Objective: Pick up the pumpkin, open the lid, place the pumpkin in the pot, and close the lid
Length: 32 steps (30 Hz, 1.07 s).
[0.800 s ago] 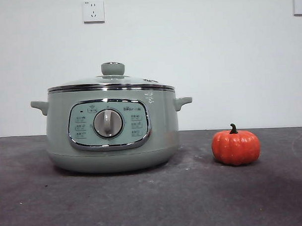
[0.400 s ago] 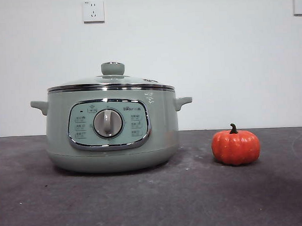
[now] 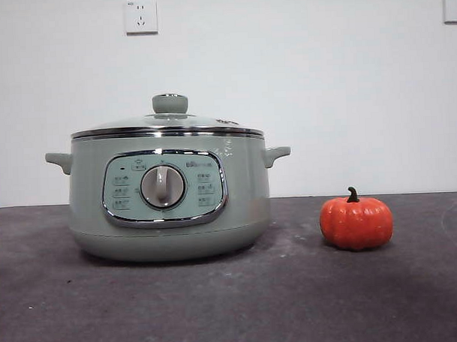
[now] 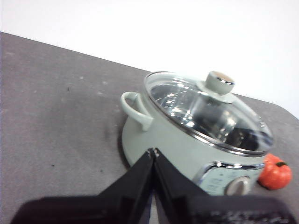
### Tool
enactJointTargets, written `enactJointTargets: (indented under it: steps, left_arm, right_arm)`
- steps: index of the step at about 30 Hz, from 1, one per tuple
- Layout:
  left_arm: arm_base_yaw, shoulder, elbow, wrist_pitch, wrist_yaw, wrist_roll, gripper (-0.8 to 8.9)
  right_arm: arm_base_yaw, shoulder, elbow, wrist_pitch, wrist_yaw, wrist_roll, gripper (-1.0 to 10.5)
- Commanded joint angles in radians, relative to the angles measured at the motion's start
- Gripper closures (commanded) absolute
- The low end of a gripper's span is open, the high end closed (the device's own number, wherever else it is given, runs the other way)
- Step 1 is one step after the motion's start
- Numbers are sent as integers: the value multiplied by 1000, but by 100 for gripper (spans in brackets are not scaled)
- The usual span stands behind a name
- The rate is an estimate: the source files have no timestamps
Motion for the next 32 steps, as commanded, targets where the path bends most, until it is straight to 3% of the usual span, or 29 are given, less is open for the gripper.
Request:
enactJointTargets:
  steps: [1, 10, 19, 23, 28, 29, 31, 32]
  left_arm:
    - [2, -1, 51, -44, 30, 3, 821]
    - [2, 158, 264, -254, 188, 153, 821]
    - [1, 418, 503, -473, 324, 361, 822]
    - [-5, 489, 584, -552, 331, 411, 822]
    - [-15, 524, 637, -555, 327, 412, 806]
    - [-15, 525, 642, -554, 327, 408, 768]
    - [-15, 525, 649, -551, 325, 405, 310]
    - [-15, 525, 649, -552, 325, 405, 70]
  right_arm:
    - [3, 70, 89, -40, -54, -40, 958]
    - [3, 333, 427, -333, -243, -237, 958]
    - [28, 512, 711, -698, -266, -459, 958]
    - [37, 551, 765, -802, -266, -507, 958]
    - [40, 558, 768, -811, -266, -509, 935]
    - [40, 558, 768, -811, -266, -508, 934]
    - [40, 557, 768, -808, -266, -500, 683]
    - [40, 558, 768, -806, -266, -489, 431]
